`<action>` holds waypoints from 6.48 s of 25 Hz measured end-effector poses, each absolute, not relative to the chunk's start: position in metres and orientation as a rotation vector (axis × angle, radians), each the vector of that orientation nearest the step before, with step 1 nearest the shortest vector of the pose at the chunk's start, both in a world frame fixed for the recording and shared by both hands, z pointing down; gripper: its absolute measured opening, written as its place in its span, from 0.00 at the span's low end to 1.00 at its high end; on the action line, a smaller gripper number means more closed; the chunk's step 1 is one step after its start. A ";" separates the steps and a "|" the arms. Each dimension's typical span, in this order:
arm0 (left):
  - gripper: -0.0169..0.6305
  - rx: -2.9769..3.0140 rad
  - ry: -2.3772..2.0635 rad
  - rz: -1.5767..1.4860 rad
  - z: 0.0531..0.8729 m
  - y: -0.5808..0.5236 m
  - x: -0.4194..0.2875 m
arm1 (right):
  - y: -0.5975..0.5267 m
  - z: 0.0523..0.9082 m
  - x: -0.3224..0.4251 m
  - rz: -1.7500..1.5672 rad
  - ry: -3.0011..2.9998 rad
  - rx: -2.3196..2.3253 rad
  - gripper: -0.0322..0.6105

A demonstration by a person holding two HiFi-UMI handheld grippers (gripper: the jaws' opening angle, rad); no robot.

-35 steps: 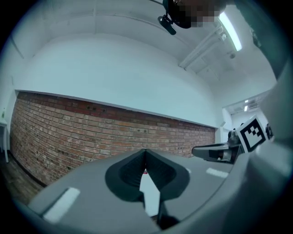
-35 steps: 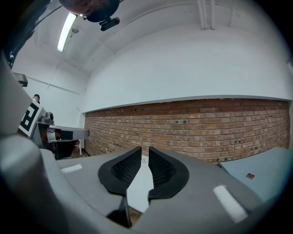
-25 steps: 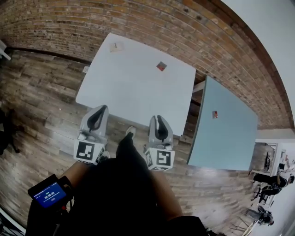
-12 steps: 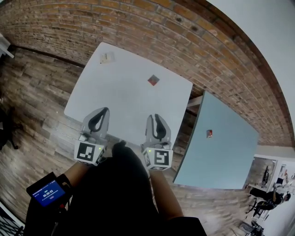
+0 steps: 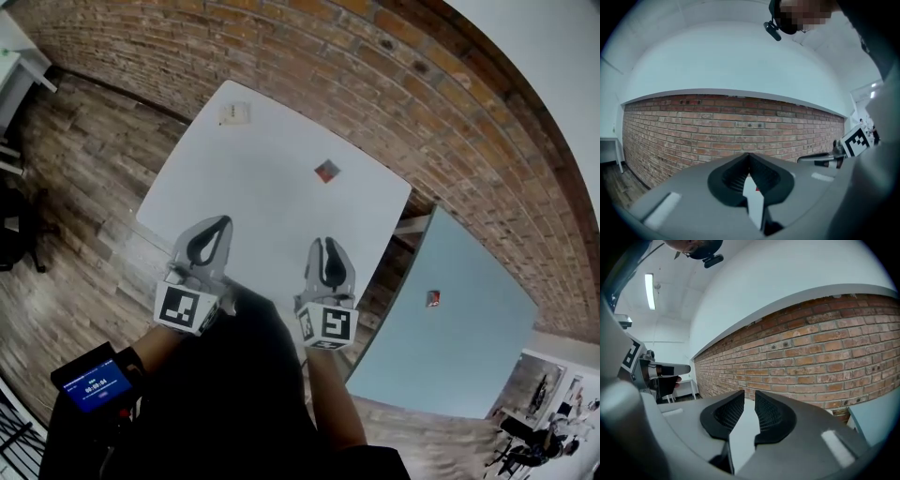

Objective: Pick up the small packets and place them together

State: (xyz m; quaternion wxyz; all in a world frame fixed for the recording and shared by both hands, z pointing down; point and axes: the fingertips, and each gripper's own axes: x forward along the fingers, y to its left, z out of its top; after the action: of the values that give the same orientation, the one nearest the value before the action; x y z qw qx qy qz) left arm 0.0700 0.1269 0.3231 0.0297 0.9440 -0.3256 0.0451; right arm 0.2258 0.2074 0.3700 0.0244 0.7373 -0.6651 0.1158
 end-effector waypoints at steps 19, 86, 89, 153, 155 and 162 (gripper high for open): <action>0.03 2.884 -0.949 0.108 0.325 0.094 0.078 | 0.178 0.374 0.215 0.396 -2.050 2.240 0.14; 0.03 2.647 -1.013 0.203 0.398 -0.184 -0.071 | -0.178 0.625 0.187 0.817 -1.677 1.986 0.18; 0.03 2.627 -1.071 0.214 0.400 -0.187 -0.079 | -0.183 0.628 0.190 0.845 -1.677 1.999 0.19; 0.03 2.536 -1.117 0.228 0.413 -0.164 -0.106 | -0.181 0.632 0.189 1.096 -1.691 2.009 0.06; 0.03 2.535 -1.110 0.231 0.411 -0.162 -0.106 | -0.177 0.627 0.190 1.105 -1.703 2.022 0.06; 0.03 2.591 -1.061 0.206 0.398 -0.151 -0.102 | -0.154 0.609 0.188 1.067 -1.728 2.021 0.06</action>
State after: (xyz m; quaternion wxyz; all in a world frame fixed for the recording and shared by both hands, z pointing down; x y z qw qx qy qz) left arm -0.1015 -0.1510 0.3984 0.1661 0.9101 -0.3727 0.0725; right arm 0.1879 -0.1542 0.6090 0.1378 0.6986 -0.5975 0.3688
